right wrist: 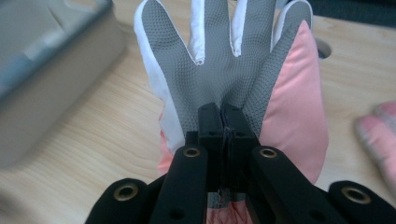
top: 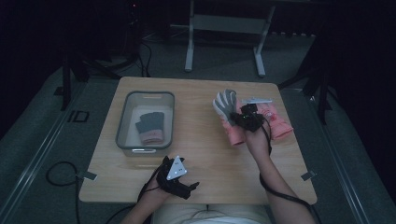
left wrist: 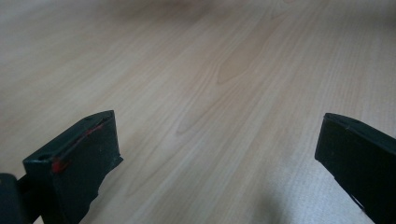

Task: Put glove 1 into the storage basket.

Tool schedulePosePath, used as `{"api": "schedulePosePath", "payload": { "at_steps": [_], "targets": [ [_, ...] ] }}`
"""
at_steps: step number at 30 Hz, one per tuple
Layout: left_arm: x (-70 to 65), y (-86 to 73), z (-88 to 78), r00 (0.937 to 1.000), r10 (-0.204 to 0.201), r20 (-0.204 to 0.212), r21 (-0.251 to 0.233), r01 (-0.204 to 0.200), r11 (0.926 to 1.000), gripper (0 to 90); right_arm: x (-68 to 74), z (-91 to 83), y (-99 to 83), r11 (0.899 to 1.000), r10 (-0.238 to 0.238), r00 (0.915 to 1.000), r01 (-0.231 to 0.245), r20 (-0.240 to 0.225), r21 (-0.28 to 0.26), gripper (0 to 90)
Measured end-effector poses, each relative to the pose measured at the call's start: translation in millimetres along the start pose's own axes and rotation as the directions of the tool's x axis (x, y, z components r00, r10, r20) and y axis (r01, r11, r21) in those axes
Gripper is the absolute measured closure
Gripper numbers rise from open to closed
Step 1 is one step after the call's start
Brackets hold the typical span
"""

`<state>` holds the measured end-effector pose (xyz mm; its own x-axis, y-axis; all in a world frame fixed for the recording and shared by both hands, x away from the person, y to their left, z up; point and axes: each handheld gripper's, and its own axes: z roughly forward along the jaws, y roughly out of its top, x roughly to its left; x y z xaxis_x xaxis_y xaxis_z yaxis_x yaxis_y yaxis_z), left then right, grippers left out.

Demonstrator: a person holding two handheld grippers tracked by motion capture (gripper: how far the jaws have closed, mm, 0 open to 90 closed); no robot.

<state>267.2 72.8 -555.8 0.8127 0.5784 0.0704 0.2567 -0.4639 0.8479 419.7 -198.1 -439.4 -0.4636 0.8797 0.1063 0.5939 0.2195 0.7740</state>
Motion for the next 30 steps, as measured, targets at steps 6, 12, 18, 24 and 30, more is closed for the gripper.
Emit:
{"api": "schedulePosePath", "payload": {
  "at_steps": [6,12,18,24,30],
  "targets": [
    [0.1,0.1,-2.3,0.9997,0.013,-0.023,-0.018,-0.013,0.9998,0.0,20.7,6.2,-19.6,0.988,0.152,0.9827,-0.149,0.106,-0.03,88.1],
    [1.3,-0.4,-4.3,0.9997,0.011,-0.022,-0.029,-0.012,0.9995,0.0,30.9,39.1,-58.0,0.976,0.207,0.9592,-0.216,0.192,0.024,87.9],
    [1.6,-0.2,-5.5,0.9998,0.01,-0.019,-0.035,-0.01,0.9993,0.0,31.9,58.7,-65.0,0.961,0.263,0.9435,-0.275,0.202,0.031,87.4],
    [2.0,-0.7,-5.1,0.9999,0.004,-0.013,-0.035,-0.004,0.9994,0.0,29.2,70.6,-66.7,0.957,0.269,0.9414,-0.286,0.204,0.057,85.7],
    [1.9,-1.7,-1.6,1.0,-0.004,0.009,-0.025,0.004,0.9997,0.0,29.3,65.5,-62.1,0.954,0.282,0.9437,-0.294,0.173,0.051,77.8]
  ]
}}
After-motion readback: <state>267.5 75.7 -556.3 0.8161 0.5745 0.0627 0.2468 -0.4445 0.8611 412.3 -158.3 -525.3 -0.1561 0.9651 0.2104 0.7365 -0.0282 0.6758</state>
